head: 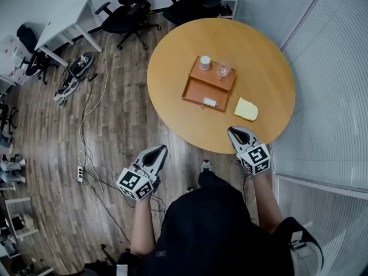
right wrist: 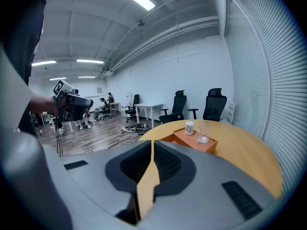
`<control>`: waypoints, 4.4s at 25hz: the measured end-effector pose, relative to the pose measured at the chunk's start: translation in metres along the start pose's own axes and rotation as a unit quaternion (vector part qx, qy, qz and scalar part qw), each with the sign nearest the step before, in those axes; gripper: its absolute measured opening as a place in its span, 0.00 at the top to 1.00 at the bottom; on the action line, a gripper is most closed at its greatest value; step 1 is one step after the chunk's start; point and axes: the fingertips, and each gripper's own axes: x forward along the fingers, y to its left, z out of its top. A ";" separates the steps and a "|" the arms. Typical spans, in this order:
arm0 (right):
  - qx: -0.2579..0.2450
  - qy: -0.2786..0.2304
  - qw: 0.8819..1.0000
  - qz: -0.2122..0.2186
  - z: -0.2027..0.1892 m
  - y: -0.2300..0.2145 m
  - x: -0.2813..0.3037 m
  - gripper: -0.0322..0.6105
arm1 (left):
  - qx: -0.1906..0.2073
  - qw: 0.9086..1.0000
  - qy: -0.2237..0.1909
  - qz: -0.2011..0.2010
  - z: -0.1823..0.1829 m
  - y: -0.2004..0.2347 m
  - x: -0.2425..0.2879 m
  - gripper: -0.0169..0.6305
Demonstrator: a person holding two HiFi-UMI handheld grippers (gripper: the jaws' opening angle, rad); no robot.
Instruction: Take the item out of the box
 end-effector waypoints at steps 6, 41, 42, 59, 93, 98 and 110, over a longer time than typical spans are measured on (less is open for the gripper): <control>0.010 0.001 1.000 0.018 -0.001 -0.015 0.018 0.93 | -0.001 1.000 -0.002 0.014 0.004 0.007 0.010 0.96; -0.033 0.052 0.997 0.040 -0.025 -0.085 0.062 0.93 | 0.005 0.999 -0.012 0.029 0.030 0.021 0.072 0.96; -0.032 0.052 0.997 0.038 -0.024 -0.083 0.063 0.93 | 0.004 1.000 -0.012 0.028 0.030 0.023 0.072 0.96; -0.044 0.132 0.988 0.062 -0.051 -0.062 0.124 0.93 | -0.007 0.999 0.008 -0.048 0.043 0.070 0.111 0.96; -0.158 0.320 0.917 0.179 -0.115 -0.089 0.219 0.78 | -0.050 0.993 0.046 -0.101 0.035 0.133 0.156 0.96; -0.154 0.335 0.909 0.194 -0.119 -0.091 0.225 0.78 | -0.054 0.992 0.049 -0.098 0.034 0.136 0.157 0.96; -0.154 0.414 0.849 0.290 -0.138 -0.088 0.234 0.72 | -0.060 0.994 0.049 -0.083 0.029 0.146 0.159 0.96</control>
